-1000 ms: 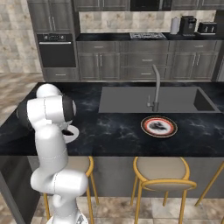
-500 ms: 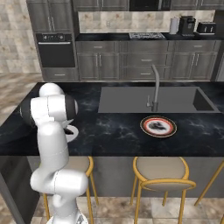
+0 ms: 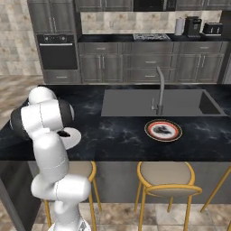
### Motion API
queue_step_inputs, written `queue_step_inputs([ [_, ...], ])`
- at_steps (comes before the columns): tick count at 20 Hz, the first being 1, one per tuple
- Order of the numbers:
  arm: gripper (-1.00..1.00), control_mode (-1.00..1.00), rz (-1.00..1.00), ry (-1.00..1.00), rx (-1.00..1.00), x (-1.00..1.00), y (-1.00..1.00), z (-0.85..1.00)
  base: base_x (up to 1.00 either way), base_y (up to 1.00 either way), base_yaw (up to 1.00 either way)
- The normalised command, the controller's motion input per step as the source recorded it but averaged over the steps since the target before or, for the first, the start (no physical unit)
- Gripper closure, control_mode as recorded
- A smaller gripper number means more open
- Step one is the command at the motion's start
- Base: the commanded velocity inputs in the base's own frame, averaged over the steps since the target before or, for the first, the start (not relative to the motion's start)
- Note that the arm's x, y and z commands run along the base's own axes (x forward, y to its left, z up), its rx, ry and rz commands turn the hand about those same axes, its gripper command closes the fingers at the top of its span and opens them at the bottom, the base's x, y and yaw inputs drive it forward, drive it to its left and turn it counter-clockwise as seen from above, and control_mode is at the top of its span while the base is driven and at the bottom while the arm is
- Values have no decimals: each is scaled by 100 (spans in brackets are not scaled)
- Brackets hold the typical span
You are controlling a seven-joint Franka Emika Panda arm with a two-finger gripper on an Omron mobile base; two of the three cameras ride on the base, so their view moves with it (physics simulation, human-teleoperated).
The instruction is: Transport the fish and broccoli to the fridge. Place the fish on the rack containing meat and place the broccoli on the rack containing the vegetable, ensuring meats and vegetables are on different racks.
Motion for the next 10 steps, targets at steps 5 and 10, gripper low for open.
queue_step_inputs([
  [5, 100, -100, -12, 0, -4, -67, -3, 100, 0, 0, 0],
  [10, 100, -100, -13, -11, -5, -87, -57, 69, 0, 0, 0],
])
